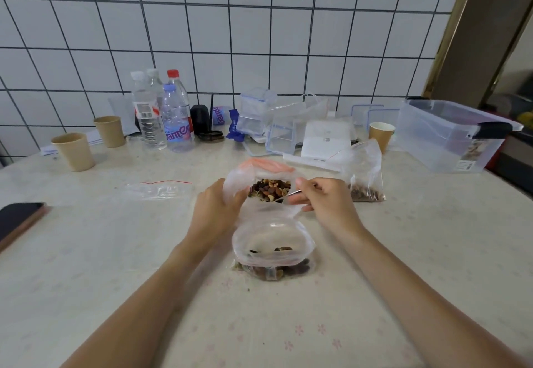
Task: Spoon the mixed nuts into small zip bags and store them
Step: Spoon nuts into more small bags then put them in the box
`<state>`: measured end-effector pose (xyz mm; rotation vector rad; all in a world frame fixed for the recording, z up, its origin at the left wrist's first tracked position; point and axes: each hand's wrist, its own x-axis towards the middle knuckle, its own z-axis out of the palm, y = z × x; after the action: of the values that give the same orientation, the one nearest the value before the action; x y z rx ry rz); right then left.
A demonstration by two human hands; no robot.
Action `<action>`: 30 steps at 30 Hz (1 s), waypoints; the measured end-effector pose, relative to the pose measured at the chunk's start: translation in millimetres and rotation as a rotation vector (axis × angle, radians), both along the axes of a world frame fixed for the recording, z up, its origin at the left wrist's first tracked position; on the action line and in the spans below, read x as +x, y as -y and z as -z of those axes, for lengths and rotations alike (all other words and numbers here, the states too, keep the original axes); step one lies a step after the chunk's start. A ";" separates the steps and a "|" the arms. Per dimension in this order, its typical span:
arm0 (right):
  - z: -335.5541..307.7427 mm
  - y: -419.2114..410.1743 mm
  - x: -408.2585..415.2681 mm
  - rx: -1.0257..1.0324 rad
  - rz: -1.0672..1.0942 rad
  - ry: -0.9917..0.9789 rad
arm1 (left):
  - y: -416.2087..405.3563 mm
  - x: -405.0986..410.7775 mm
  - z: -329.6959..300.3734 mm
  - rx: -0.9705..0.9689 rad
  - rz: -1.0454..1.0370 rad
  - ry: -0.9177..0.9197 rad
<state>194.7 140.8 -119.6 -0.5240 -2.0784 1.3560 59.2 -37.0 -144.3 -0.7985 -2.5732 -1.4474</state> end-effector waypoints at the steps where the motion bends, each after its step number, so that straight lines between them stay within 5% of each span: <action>1: 1.9 -0.4 -2.1 0.021 -0.005 0.014 | 0.2 0.0 1.1 0.004 0.007 -0.004; 13: 19.7 3.3 -15.8 -0.011 0.086 -0.120 | 0.5 3.0 -7.1 0.108 0.024 0.048; 30: 22.8 13.7 -19.0 0.338 0.091 -0.104 | -1.6 5.5 -6.4 0.091 0.021 0.058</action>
<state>175.7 127.0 -142.4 -0.3887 -2.1119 0.9333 64.7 -35.4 -137.9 -0.7851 -2.5265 -1.6039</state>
